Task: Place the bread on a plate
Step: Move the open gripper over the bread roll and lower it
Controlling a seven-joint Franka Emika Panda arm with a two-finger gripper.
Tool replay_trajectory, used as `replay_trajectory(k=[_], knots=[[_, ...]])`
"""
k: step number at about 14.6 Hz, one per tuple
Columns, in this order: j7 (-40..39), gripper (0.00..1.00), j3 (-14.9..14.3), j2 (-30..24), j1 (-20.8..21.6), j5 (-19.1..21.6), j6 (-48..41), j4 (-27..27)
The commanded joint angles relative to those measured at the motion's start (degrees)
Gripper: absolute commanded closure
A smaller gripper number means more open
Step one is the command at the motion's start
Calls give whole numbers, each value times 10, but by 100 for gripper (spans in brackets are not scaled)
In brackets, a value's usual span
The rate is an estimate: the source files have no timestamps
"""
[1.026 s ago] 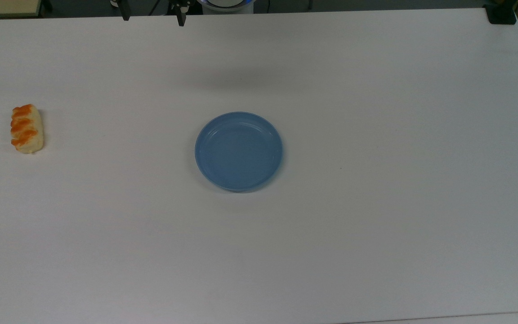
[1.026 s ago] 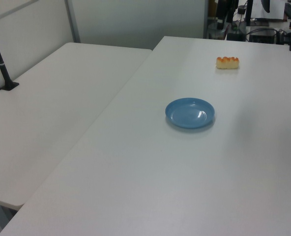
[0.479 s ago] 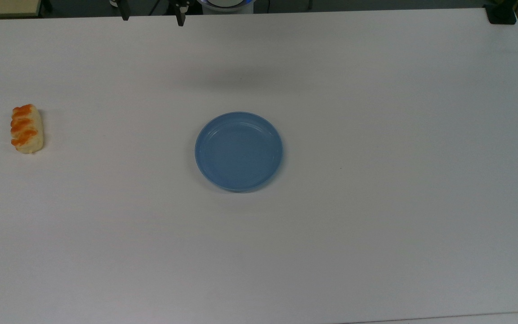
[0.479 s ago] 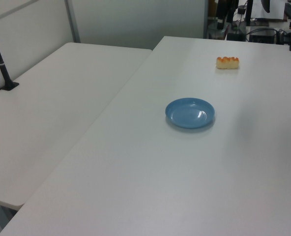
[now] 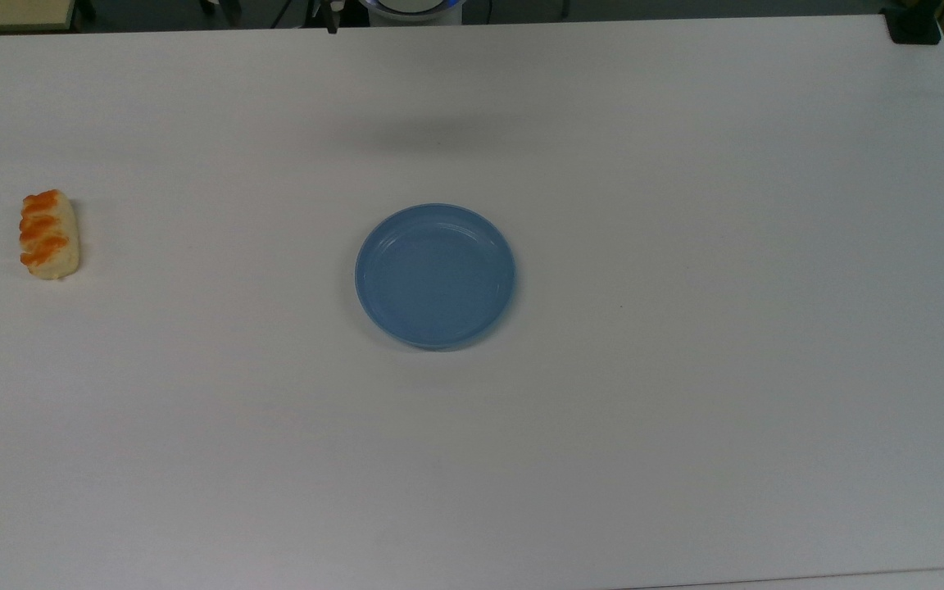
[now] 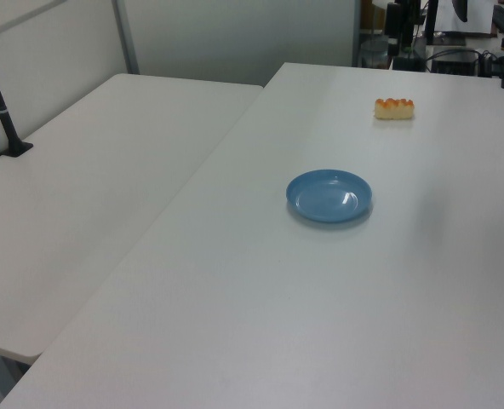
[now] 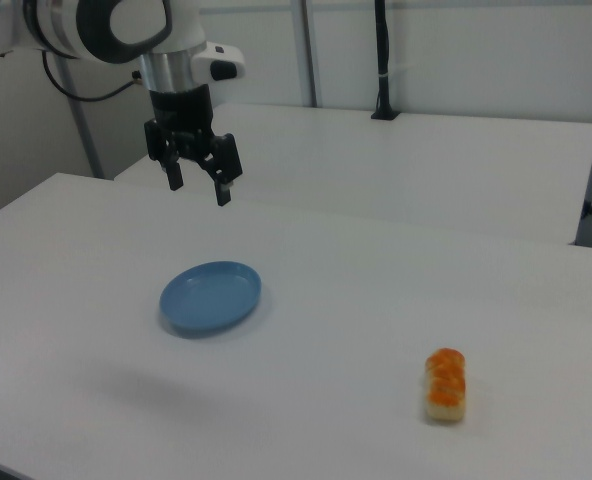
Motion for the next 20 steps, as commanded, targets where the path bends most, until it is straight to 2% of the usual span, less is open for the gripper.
replay_trajectory(k=[1, 5, 9, 11, 14, 16, 20], knots=[[-155, 0, -7, 1, -41, -8, 6, -26], [-301, 0, -12, 47, -114, -8, 78, -25], [-390, 0, -12, 114, -165, -8, 157, -21], [-433, 0, -12, 147, -178, -8, 201, -19], [-460, 0, -12, 195, -195, -9, 236, -11], [-450, 0, -12, 231, -201, -5, 260, -7], [-430, 0, -11, 258, -228, 21, 301, -7]])
